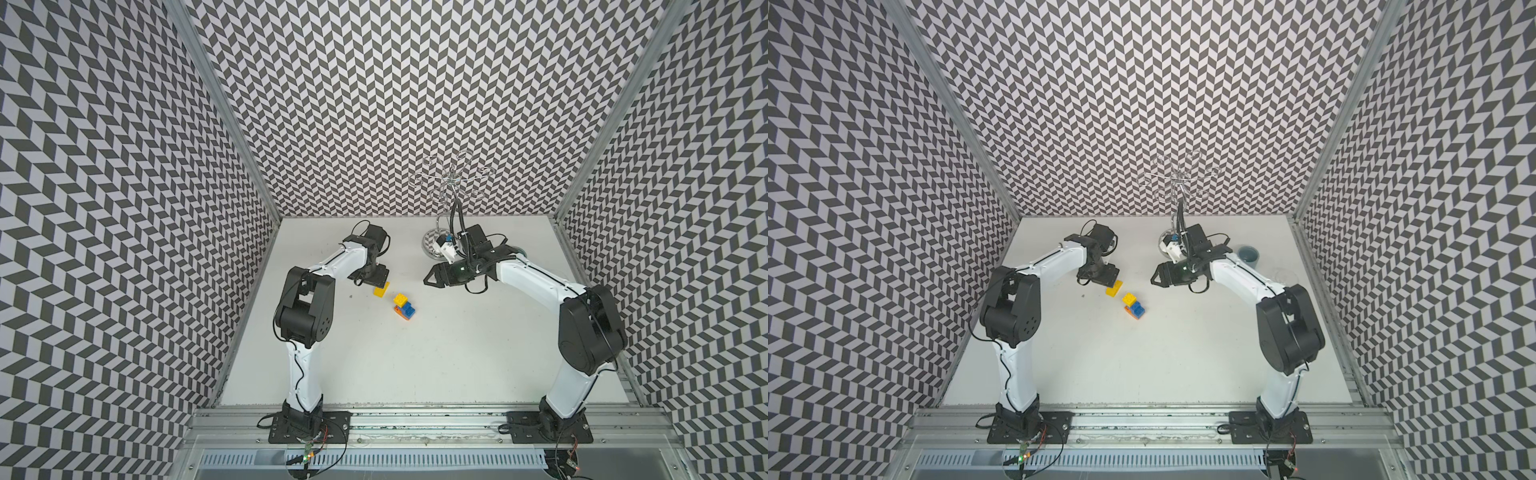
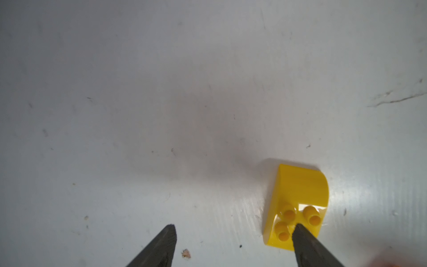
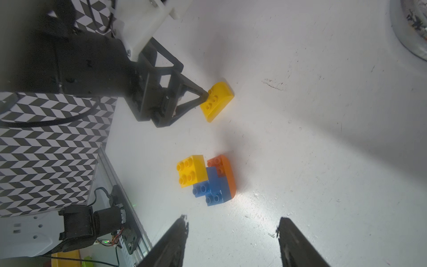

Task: Assemble the letter s with lego
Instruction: Adjust the lego brick at the center of the board, then pick up the lego brick from the center of the board.

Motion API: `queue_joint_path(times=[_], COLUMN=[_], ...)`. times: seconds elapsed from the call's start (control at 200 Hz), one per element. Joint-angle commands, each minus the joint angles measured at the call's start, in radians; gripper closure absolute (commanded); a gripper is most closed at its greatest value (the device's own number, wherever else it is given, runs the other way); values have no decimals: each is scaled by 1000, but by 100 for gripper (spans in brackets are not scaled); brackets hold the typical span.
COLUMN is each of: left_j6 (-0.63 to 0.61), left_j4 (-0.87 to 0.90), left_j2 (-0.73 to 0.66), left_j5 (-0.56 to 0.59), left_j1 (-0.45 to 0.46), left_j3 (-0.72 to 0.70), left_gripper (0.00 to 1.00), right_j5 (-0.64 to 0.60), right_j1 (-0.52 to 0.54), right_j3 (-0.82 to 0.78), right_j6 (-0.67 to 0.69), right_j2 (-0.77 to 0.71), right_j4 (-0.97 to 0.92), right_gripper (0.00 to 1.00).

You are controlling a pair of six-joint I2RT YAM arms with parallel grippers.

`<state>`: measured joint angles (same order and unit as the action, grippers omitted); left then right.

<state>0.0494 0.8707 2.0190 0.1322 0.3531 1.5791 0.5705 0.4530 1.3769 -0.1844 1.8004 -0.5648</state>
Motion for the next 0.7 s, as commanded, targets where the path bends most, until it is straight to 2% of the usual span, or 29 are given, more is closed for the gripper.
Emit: queue_joint_path(times=[0.0, 0.105, 0.265, 0.381, 0.576, 0.691], left_j6=[1, -3, -16, -15, -11, -8], left_j4=[15, 2, 18, 43, 64, 74], left_j2=[-83, -97, -41, 6, 65, 81], left_j5=[-91, -184, -245, -217, -182, -155], left_j1=[1, 11, 21, 38, 50, 59], left_j3=[28, 34, 11, 19, 35, 26], left_gripper=[18, 18, 21, 23, 35, 36], right_j5=[13, 4, -9, -13, -28, -29], right_j1=[-2, -1, -2, -3, -9, -15], right_j3=[-6, -15, -28, -41, -72, -88], right_j6=[-2, 9, 21, 27, 40, 43], right_j2=[-25, -34, -49, -61, -90, -98], right_j4=[39, 30, 26, 29, 34, 41], right_gripper=[36, 36, 36, 36, 36, 36])
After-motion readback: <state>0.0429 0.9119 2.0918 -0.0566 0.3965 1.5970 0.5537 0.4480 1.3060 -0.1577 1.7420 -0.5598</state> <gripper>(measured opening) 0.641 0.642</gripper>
